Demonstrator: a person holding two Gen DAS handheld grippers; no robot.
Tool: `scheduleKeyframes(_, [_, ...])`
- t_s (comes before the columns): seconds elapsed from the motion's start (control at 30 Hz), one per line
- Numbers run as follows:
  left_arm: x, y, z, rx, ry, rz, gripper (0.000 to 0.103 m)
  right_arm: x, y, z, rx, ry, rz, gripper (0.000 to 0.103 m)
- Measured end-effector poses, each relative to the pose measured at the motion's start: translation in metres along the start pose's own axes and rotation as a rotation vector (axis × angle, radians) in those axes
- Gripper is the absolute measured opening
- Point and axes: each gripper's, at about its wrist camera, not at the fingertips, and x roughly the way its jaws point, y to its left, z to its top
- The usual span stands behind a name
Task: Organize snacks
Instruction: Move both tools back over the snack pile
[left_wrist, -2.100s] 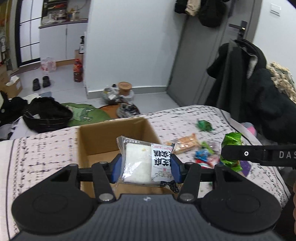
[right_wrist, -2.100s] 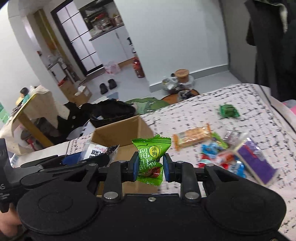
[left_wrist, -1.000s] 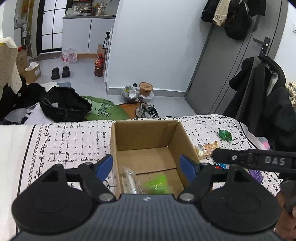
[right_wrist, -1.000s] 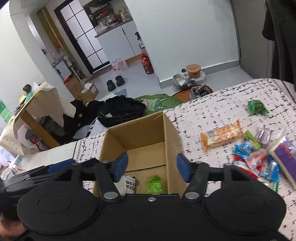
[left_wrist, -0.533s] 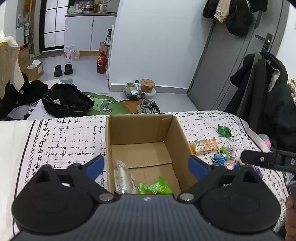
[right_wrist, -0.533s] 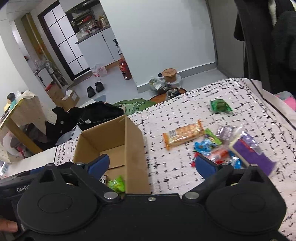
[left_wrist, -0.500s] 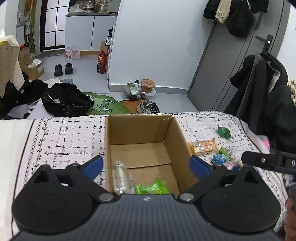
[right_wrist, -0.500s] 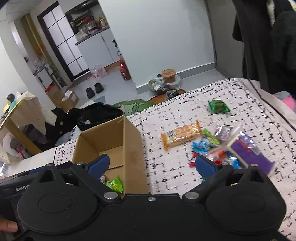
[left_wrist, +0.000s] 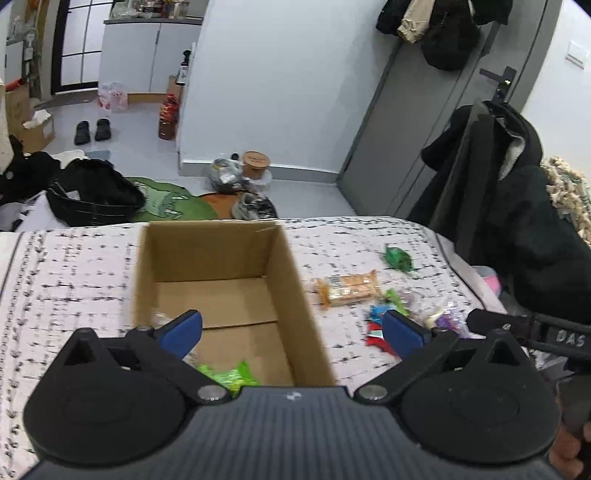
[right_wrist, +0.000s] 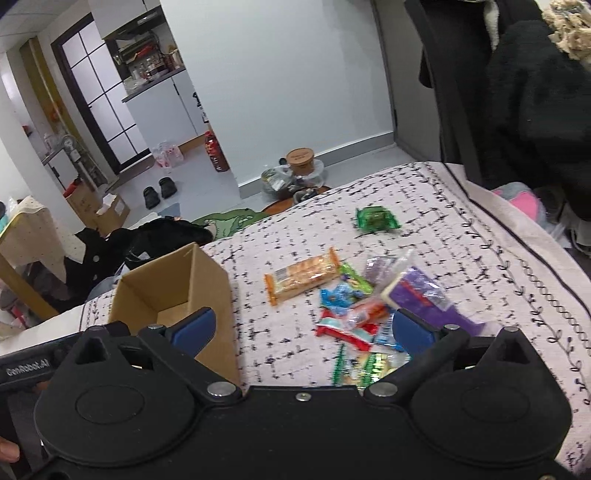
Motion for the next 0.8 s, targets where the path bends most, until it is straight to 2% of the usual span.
scheduleKeyframes(0.13, [0.005,-0.016,-0.002,0.021,0.005,-0.031,0.103,-0.002,-0.017,-0.002,0.018,0.000,-0.021,0.103])
scheduleKeyframes(0.3, [0.021,-0.033,-0.003,0.065,0.069,-0.047,0.103,-0.005,-0.034,0.001,0.029,0.013,-0.062,0.103])
scheduleKeyframes(0.53, [0.030,-0.056,-0.005,0.116,0.048,-0.060,0.103,-0.005,-0.052,0.002,0.006,0.021,-0.091,0.103])
scheduleKeyframes(0.8, [0.051,-0.082,-0.012,0.145,0.071,-0.127,0.103,-0.002,-0.068,0.001,-0.020,0.036,-0.104,0.102])
